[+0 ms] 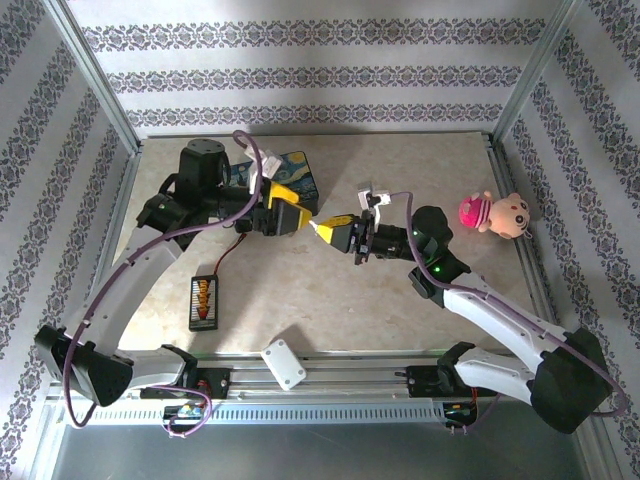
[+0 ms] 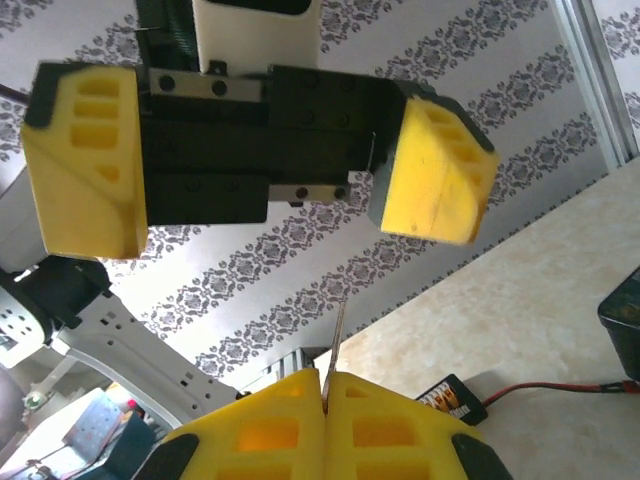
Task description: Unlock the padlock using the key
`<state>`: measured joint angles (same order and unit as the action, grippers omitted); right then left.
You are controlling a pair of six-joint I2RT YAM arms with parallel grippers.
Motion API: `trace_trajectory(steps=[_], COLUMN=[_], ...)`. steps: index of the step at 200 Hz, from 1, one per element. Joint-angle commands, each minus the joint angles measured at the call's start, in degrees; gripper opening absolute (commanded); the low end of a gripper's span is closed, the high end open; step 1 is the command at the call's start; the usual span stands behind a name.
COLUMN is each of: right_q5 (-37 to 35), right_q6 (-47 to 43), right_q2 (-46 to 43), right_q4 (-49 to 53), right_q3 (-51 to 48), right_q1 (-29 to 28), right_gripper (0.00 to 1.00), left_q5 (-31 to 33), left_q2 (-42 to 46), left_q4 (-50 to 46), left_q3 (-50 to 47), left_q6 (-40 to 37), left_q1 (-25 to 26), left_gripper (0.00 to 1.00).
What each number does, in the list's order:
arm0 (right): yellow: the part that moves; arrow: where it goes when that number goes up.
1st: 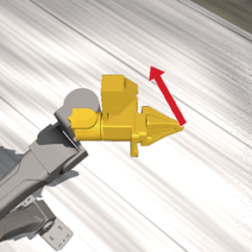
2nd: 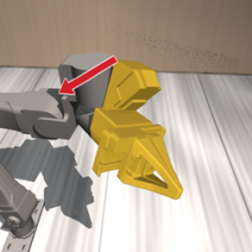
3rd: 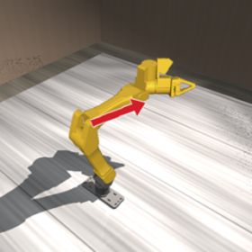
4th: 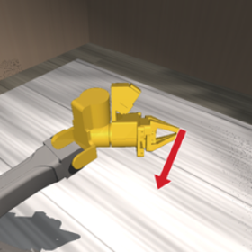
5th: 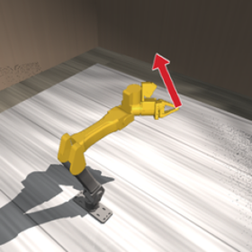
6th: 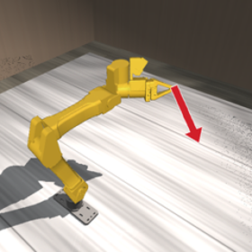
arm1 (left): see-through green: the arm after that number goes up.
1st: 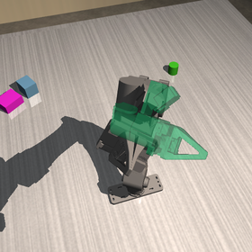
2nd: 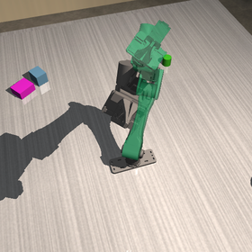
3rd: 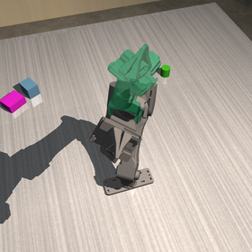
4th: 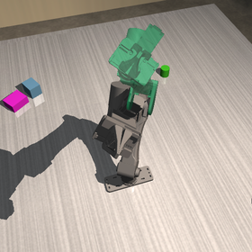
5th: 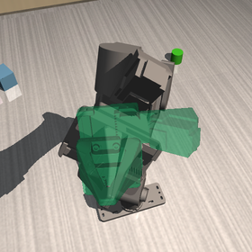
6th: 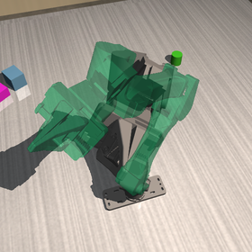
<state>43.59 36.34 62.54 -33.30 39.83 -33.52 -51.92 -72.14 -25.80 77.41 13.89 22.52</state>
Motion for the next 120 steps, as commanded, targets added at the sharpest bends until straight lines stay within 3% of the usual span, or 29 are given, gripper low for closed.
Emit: trace_trajectory(steps=[1, 29, 57, 77, 100, 120], right_q5=[-5.27, -10.54, -15.65, -18.71, -18.56, -18.92], right_q6=[-1.9, 0.53, 2.78, 4.19, 4.22, 3.57], right_q2=[-1.54, -2.28, -3.51, -4.6, -5.66, -5.96], right_q4=[2.06, 2.92, 5.85, 8.07, 9.69, 12.73], right_q3=[-1.93, -4.92, -7.82, -10.11, -11.97, -12.19], right_q1=[0.54, 2.76, 5.31, 6.89, 8.39, 8.91], right_gripper=[0.0, 0.0, 0.0, 0.0, 0.0, 0.0], left_q5=[19.74, 33.84, 54.83, 66.45, 74.23, 76.52], left_q2=[2.93, 3.38, 1.01, -1.26, -5.1, -10.47], left_q4=[5.32, 7.29, 3.06, 2.96, 6.39, 8.93], left_q3=[-3.2, -7.44, -9.41, -12.66, -16.41, -17.61], left_q6=[7.1, 10.93, 15.39, 19.59, 23.67, 27.74], left_q1=[0.31, 2.47, 8.41, 11.93, 14.18, 14.48], left_gripper=[0.99, 0.99, 0.99, 0.99, 0.99, 0.99])
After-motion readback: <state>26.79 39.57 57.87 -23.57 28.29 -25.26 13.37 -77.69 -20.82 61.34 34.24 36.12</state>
